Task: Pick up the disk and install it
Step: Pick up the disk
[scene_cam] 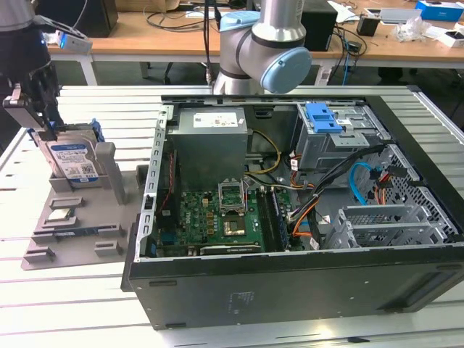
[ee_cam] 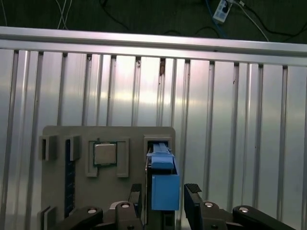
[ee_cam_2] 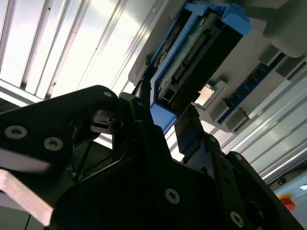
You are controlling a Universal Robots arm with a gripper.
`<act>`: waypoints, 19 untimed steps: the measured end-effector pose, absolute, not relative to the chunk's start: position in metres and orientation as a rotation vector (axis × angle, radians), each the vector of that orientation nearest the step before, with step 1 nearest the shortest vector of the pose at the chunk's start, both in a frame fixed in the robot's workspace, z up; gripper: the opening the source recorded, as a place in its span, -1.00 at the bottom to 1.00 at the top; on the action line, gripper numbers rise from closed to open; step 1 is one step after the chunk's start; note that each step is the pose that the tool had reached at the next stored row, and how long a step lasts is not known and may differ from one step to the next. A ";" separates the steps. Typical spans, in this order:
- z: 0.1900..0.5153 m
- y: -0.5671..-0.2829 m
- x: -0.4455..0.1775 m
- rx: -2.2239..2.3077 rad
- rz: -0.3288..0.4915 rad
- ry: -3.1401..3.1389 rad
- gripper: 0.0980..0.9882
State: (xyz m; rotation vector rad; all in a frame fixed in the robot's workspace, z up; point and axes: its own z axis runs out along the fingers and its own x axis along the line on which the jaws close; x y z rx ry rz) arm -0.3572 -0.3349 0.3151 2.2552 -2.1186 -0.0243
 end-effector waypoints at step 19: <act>0.293 -0.335 -0.355 2.255 -0.023 -2.118 -0.14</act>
